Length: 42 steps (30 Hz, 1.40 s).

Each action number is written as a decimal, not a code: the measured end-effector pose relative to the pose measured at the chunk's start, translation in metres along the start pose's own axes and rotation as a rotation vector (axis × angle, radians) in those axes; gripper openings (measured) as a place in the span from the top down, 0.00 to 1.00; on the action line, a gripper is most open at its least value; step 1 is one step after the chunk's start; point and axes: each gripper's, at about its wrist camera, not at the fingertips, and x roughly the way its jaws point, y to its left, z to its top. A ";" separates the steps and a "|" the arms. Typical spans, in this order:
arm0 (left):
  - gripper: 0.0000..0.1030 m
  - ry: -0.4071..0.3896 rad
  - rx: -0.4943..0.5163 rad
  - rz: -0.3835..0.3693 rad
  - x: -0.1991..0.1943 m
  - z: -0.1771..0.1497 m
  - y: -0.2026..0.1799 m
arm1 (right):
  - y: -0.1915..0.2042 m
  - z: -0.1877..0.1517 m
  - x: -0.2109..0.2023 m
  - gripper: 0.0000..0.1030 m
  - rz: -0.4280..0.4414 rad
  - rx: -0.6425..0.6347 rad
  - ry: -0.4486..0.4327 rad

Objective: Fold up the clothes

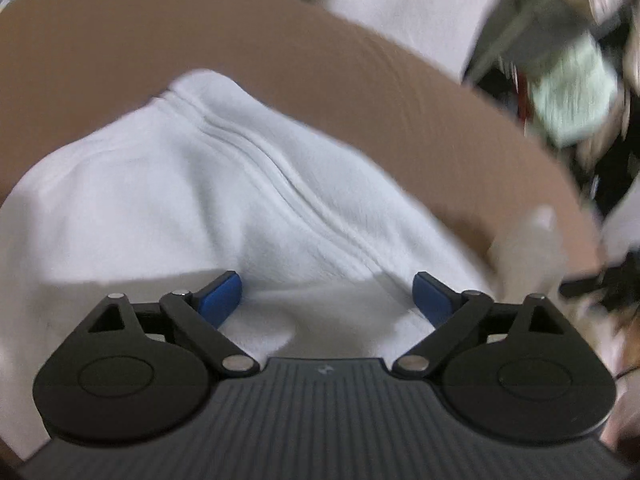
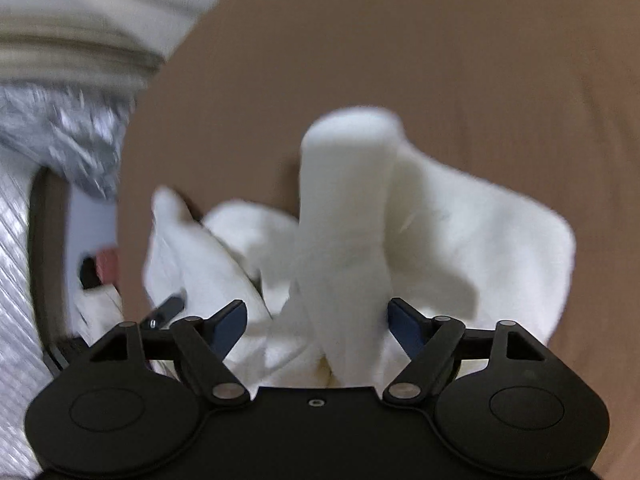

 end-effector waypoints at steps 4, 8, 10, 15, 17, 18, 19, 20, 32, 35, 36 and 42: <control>0.02 -0.026 0.072 0.065 0.011 -0.007 -0.024 | -0.005 -0.004 0.024 0.19 -0.018 0.031 0.033; 0.48 -0.084 0.160 0.177 0.012 -0.012 -0.045 | -0.026 -0.015 0.024 0.63 0.004 0.120 -0.034; 0.85 -0.147 0.188 0.205 -0.003 -0.013 -0.056 | -0.014 -0.026 0.007 0.72 -0.027 0.028 -0.087; 0.91 -0.320 0.157 0.179 -0.043 -0.003 -0.051 | 0.042 -0.044 -0.053 0.76 -0.096 -0.266 -0.283; 0.92 -0.436 0.141 0.217 -0.068 0.005 -0.041 | 0.067 -0.047 -0.085 0.76 -0.102 -0.348 -0.369; 0.92 -0.500 0.125 0.237 -0.082 0.007 -0.037 | 0.081 -0.048 -0.102 0.76 -0.105 -0.392 -0.420; 0.92 -0.570 0.097 0.241 -0.099 0.009 -0.032 | 0.095 -0.050 -0.123 0.76 -0.111 -0.439 -0.488; 0.92 -0.645 0.060 0.233 -0.118 0.010 -0.025 | 0.107 -0.053 -0.143 0.76 -0.110 -0.483 -0.557; 0.91 -0.283 -0.139 0.142 -0.094 0.009 0.026 | 0.029 -0.080 -0.150 0.77 -0.281 -0.305 -0.564; 0.91 -0.195 -0.161 0.103 -0.072 0.001 0.035 | -0.028 -0.083 -0.096 0.77 -0.384 -0.085 -0.290; 0.91 -0.208 -0.144 0.101 -0.074 0.002 0.035 | -0.035 -0.086 -0.095 0.77 -0.358 -0.062 -0.282; 0.92 -0.298 -0.100 0.035 -0.103 0.011 0.048 | 0.026 -0.103 -0.135 0.77 -0.167 -0.313 -0.193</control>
